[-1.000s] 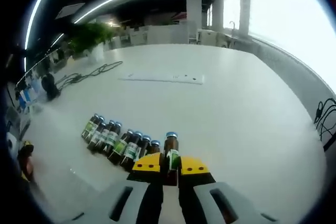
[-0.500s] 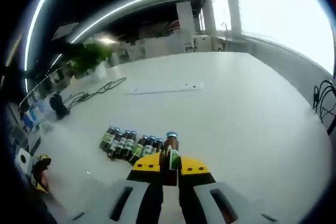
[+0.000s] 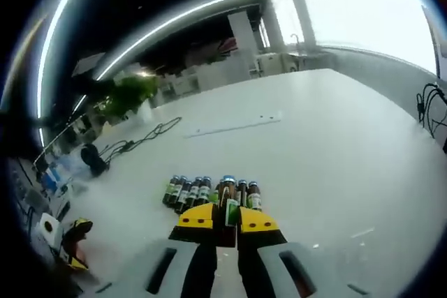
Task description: Grip medicine bottles put into box
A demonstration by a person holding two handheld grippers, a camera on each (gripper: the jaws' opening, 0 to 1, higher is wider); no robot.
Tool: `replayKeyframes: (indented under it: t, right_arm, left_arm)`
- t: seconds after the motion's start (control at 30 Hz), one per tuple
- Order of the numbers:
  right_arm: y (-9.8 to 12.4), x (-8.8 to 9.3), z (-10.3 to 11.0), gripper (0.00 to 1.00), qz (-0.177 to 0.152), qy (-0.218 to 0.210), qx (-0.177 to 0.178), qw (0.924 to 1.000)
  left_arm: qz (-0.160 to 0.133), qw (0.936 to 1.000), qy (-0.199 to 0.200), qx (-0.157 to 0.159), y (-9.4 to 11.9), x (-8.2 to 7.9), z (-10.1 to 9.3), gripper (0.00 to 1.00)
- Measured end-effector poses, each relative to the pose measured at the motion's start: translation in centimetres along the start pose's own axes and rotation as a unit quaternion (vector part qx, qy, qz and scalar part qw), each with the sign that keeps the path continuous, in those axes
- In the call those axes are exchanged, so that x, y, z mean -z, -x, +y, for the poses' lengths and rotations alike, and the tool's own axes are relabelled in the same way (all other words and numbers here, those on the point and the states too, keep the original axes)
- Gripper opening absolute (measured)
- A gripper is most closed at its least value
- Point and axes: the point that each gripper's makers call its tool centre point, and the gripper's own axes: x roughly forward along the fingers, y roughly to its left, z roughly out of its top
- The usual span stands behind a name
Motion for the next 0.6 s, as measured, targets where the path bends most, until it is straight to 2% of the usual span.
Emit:
replayKeyframes:
  t: [0.17,0.23,0.47,0.6]
  right_arm:
    - [0.8,0.4,0.7,0.06,-0.017,-0.009,0.005,0.9998]
    - [1.1,0.5,0.8,0.06,-0.02,0.005,0.016,0.9997]
    - [1.4,1.3,1.1,0.06,-0.014,0.009,0.03,0.9994]
    - [2.1,2.0,1.8,0.06,-0.016,0.028,0.047,0.9984]
  left_arm:
    - [0.0,1.0,0.002,0.002,0.0,0.0,-0.1,0.52]
    - [-0.001,1.0,0.003,0.002,0.0,0.0,0.0,0.52]
    - [-0.002,1.0,0.007,0.003,0.0,0.0,0.0,0.52]
    - [-0.004,0.9999,0.01,0.003,0.0,-0.1,0.1,0.52]
